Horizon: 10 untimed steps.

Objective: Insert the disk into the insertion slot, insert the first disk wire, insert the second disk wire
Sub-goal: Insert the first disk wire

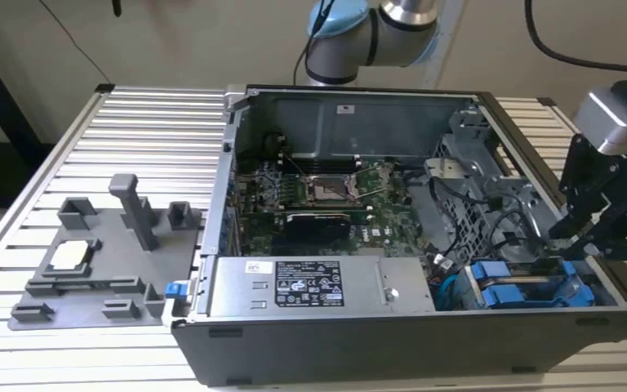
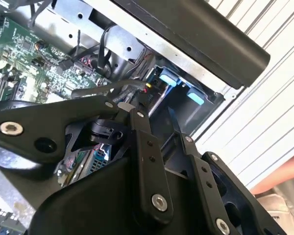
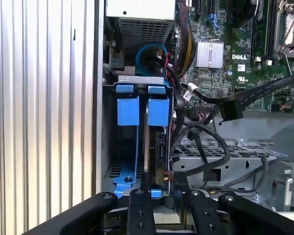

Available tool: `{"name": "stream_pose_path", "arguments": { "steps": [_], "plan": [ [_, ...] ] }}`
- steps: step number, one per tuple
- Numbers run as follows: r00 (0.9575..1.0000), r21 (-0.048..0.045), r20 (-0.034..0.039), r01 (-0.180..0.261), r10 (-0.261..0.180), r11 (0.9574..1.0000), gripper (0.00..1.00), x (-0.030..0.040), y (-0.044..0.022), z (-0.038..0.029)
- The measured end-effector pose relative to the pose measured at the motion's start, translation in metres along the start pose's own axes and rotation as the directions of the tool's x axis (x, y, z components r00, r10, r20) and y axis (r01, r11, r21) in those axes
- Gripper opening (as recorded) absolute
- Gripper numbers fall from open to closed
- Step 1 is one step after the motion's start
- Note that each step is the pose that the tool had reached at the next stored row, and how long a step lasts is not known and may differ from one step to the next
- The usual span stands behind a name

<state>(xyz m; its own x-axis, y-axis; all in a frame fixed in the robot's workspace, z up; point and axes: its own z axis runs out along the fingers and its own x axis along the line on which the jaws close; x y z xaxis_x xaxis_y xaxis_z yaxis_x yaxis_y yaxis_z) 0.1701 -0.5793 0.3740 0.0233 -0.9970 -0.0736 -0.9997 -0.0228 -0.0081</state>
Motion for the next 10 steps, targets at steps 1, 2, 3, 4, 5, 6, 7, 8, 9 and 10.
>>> {"name": "stream_pose_path", "arguments": {
  "steps": [1,2,3,4,5,6,7,8,9,10],
  "plan": [
    [1.0000,0.0000,-0.0001,0.000,0.000,1.0000,0.33,-0.0004,0.0001,-0.0045],
    [1.0000,0.0001,-0.0002,-0.001,0.001,1.0000,0.33,-0.0007,0.0002,-0.0094],
    [1.0000,0.0001,-0.0001,-0.002,0.002,1.0000,0.33,-0.0010,0.0002,-0.0136],
    [1.0000,0.0002,-0.0002,-0.002,0.002,1.0000,0.33,-0.0014,0.0003,-0.0185],
    [1.0000,0.0002,-0.0001,-0.003,0.003,1.0000,0.33,-0.0017,0.0003,-0.0225],
    [1.0000,0.0002,-0.0001,-0.003,0.003,1.0000,0.33,-0.0020,0.0004,-0.0274],
    [1.0000,0.0002,-0.0002,-0.003,0.003,1.0000,0.33,-0.0024,0.0004,-0.0318],
    [1.0000,0.0003,-0.0004,-0.003,0.003,1.0000,0.33,-0.0027,0.0006,-0.0359],
    [1.0000,0.0002,-0.0045,-0.003,0.003,1.0000,0.33,-0.0033,0.0007,-0.0361],
    [1.0000,0.0002,-0.0054,-0.003,0.003,1.0000,0.33,-0.0033,0.0007,-0.0360]
  ]
}}
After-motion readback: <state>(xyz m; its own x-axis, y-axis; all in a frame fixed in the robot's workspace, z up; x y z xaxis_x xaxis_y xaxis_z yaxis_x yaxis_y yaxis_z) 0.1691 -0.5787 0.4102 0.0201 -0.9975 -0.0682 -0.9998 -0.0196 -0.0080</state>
